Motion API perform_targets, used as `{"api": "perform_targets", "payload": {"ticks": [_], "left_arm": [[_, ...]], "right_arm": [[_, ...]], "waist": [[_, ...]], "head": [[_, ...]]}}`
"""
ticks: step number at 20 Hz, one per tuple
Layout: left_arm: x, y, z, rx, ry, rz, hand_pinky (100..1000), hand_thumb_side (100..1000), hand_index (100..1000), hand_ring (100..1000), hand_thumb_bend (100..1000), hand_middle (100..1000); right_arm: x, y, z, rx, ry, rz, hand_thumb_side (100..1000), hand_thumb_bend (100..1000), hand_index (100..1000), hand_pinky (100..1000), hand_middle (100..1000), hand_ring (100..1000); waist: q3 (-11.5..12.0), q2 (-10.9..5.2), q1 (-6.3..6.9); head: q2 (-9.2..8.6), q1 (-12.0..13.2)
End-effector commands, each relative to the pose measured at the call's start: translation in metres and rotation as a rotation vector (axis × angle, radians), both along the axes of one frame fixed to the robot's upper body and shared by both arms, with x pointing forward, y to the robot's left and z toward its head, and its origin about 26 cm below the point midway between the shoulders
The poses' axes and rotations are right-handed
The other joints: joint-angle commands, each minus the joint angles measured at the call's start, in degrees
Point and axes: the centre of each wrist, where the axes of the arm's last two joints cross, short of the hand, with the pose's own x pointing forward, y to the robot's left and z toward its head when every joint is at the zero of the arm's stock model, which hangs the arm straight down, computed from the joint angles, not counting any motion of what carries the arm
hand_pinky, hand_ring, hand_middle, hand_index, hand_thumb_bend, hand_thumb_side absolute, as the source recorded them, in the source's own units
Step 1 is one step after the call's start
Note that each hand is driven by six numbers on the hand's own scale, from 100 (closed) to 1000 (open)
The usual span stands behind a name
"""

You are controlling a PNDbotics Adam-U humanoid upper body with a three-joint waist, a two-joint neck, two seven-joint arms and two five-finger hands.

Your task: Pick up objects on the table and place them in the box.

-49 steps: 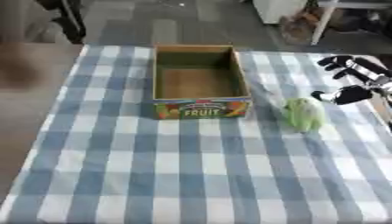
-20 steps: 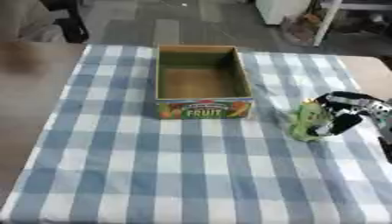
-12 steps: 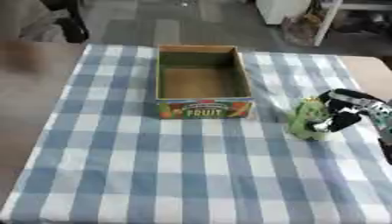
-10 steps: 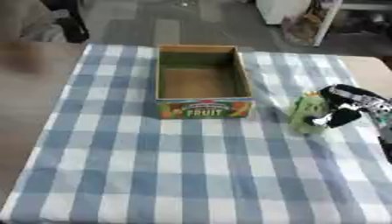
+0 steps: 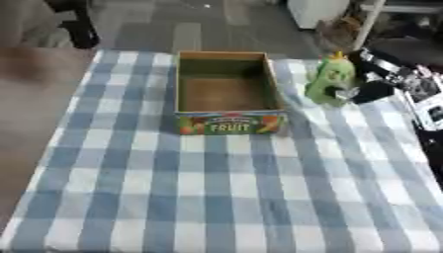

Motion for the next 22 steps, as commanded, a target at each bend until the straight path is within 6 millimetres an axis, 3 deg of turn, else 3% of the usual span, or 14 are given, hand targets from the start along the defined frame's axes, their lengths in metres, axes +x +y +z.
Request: {"api": "perform_targets", "payload": {"ticks": [1, 12, 19, 22], "left_arm": [[-0.002, 0.000, 0.009, 0.016, -0.029, -0.011, 638, 605, 717, 545, 100, 591], [-0.001, -0.004, 0.011, 0.012, -0.034, -0.034, 637, 604, 717, 544, 100, 590], [0.000, -0.006, 0.011, 0.012, -0.035, -0.049, 637, 604, 717, 544, 100, 590], [0.000, -0.007, 0.012, 0.010, -0.037, -0.052, 637, 604, 717, 543, 100, 590]], "right_arm": [[0.009, 0.027, 0.023, -0.016, -0.045, 0.057, 238, 250, 199, 286, 130, 193], [0.037, 0.108, 0.025, -0.060, -0.020, 0.127, 265, 255, 205, 293, 139, 204], [0.046, 0.150, 0.008, -0.256, -0.024, 0.088, 373, 431, 271, 342, 206, 270], [0.048, 0.162, -0.008, -0.344, -0.027, 0.040, 409, 451, 312, 369, 248, 314]], "waist": [[0.35, -0.83, 0.32], [2.06, -0.55, 0.99], [3.12, -0.45, 1.03], [3.33, -0.40, 1.04]], "head": [[-0.13, -0.32], [-0.28, -1.14], [-0.46, -1.85], [-0.67, -2.04]]}}
